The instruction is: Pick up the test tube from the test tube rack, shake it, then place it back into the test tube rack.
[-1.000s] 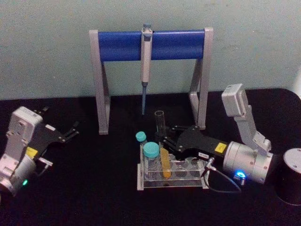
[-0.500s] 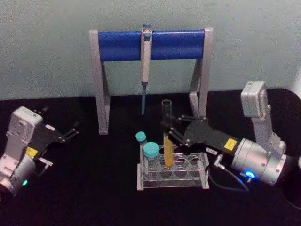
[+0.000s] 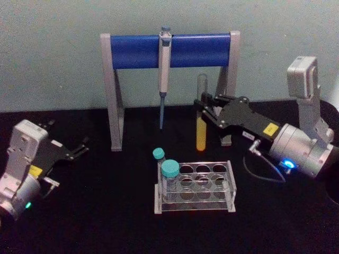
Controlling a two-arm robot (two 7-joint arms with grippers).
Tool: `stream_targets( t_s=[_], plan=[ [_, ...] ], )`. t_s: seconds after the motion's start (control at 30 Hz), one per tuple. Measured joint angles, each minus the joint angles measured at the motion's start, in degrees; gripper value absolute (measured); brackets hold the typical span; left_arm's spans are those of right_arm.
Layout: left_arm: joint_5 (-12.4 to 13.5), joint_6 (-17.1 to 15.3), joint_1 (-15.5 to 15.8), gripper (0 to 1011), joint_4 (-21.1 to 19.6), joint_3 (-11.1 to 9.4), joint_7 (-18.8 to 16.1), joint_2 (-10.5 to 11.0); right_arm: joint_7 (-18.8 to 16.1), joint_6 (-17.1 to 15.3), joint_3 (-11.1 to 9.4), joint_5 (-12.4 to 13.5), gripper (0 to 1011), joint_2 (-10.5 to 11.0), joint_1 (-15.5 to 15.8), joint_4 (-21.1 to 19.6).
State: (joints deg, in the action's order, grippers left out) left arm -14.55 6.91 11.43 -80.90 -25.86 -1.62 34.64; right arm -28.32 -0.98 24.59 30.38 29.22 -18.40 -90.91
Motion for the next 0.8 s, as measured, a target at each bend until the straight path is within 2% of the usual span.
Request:
stream_targets(
  t_s=[0.2,0.47,0.6,0.8],
  plan=[
    [0.0,0.0,0.0,1001,0.0,0.0,0.0,0.0,-0.1,-0.6,-0.5,0.2,221,-1.5,-1.8,2.4],
    [0.0,0.0,0.0,1001,0.0,0.0,0.0,0.0,-0.6,-0.7,-0.4,0.5,222,-2.4,-2.8,3.5],
    [0.0,0.0,0.0,1001,0.0,0.0,0.0,0.0,-0.3,-0.7,-1.0,0.5,222,-1.9,-2.3,3.0],
    [0.0,0.0,0.0,1001,0.0,0.0,0.0,0.0,1.0,-1.3,-2.7,0.9,221,0.2,0.9,-0.5]
  ],
)
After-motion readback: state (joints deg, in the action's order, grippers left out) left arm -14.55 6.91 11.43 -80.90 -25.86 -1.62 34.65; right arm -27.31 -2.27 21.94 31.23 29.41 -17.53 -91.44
